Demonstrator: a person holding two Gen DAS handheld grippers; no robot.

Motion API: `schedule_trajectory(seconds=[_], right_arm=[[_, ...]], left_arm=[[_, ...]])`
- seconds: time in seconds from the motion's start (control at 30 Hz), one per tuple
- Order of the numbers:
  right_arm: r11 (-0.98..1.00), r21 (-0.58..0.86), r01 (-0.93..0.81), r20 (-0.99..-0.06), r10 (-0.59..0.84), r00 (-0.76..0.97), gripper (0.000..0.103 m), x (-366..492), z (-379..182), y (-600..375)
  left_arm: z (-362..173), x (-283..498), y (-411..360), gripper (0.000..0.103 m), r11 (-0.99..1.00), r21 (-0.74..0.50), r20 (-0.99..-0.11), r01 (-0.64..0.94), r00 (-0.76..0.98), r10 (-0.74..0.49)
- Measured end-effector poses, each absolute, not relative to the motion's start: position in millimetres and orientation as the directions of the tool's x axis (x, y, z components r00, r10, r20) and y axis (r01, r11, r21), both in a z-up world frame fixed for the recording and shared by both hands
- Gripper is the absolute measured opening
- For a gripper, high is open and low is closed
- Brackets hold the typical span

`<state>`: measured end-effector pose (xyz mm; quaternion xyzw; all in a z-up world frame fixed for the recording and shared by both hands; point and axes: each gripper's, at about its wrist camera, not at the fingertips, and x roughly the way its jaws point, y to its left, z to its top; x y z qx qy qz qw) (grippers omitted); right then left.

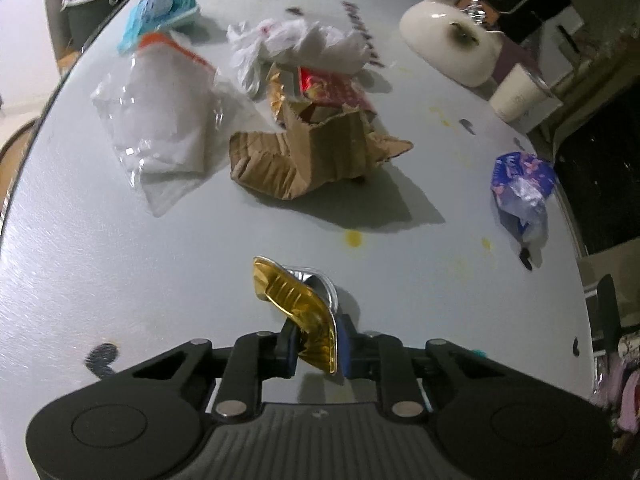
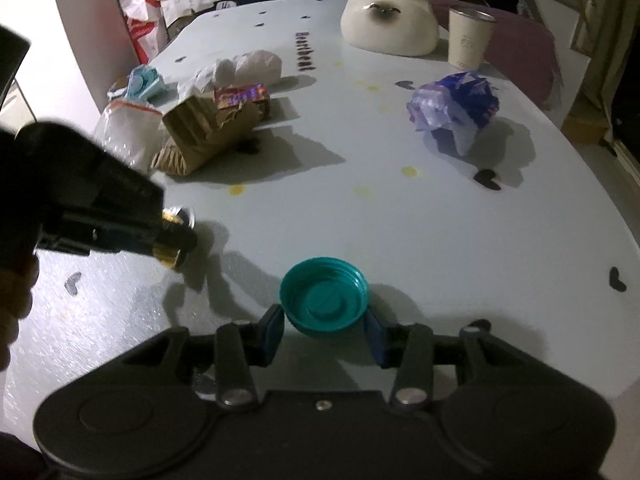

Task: Collect trash
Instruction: 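Close the left tool on the gold foil while the right tool grasps the teal cap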

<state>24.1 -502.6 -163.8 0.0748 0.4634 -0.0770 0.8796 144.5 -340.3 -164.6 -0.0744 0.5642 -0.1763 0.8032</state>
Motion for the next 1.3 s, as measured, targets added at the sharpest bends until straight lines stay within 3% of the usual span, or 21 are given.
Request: schedule_trajectory(seconds=[0.5,0.9,1.0,1.13,1.3], right_arm=[[0.981,0.085,0.173,-0.749,-0.051,0.660,0.044,33.3,-113.1,-480.5],[0.994,0.044,0.095,-0.856,-0.011,0.516,0.045,37.4,-179.0,-444.4],[0.998,0.013,0.062,-0.851,-0.022,0.525,0.048,38.2,-182.7,-440.2],[0.999,0.005,0.039,-0.849,-0.016,0.528,0.061,48.3,-184.8,-437.7],[1.000,-0.001,0.021,-0.847,-0.012,0.532,0.063,56.0,-185.1,-435.1]], left_arm=[[-103.2,116.7,-278.7,0.020,0.938,-0.229,-0.821,0.259,0.467,-0.329],[-153.3,112.5,-239.7,0.020,0.928,-0.291,-0.901,0.231,0.258,-0.347],[-166.6,111.0,-232.3,0.020,0.927,-0.325,-0.905,0.186,0.224,-0.362],[-168.5,112.0,-228.6,0.021,0.921,-0.358,-0.894,0.153,0.227,-0.385],[-172.5,115.3,-218.9,0.023,0.907,-0.419,-0.881,0.044,0.223,-0.418]])
